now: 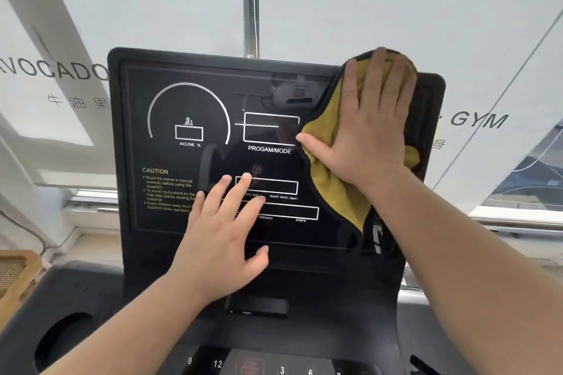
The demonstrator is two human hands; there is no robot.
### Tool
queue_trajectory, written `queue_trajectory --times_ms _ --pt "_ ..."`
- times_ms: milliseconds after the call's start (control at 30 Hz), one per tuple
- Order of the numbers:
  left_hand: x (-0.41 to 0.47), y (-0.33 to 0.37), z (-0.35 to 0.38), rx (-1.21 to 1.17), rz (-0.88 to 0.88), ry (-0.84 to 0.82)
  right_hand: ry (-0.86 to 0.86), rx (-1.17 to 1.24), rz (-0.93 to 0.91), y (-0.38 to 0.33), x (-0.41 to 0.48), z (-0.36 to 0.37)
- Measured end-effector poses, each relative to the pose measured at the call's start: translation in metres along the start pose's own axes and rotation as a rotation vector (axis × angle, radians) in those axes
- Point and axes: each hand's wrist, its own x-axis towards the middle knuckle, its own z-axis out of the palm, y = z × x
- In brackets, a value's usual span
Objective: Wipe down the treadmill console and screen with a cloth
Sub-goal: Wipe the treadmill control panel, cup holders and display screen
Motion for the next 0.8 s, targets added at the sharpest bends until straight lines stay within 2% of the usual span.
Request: queue_trajectory --times_ms 67,233,300,400,533,700,800 --pt "0.0 0.0 0.001 -0.001 -0.006 0.003 0.007 0.005 -0.101 -0.017 -0.004 0.002" --pt "0.002 0.002 0.003 0.003 -0.033 0.019 0.009 -0.005 -0.487 -0.027 -0.05 0.025" --pt "0.002 0.003 0.004 -0.005 -0.042 0.025 0.024 0.007 -0.538 -0.011 -0.07 0.034" --pt "0.001 0.001 0.006 -0.014 -0.034 0.022 0.032 0.014 -0.417 0.028 -0.091 0.04" --pt "0.0 -0.004 0.005 0.0 -0.001 0.006 0.045 0.08 -0.085 0.065 -0.088 0.034" --pt "-0.001 -0.008 0.0 0.007 0.027 -0.014 0.009 0.158 0.278 0.042 -0.03 0.01" --pt "-0.001 -0.009 -0.002 0.004 0.032 -0.018 0.018 0.128 0.302 0.009 0.0 0.0"
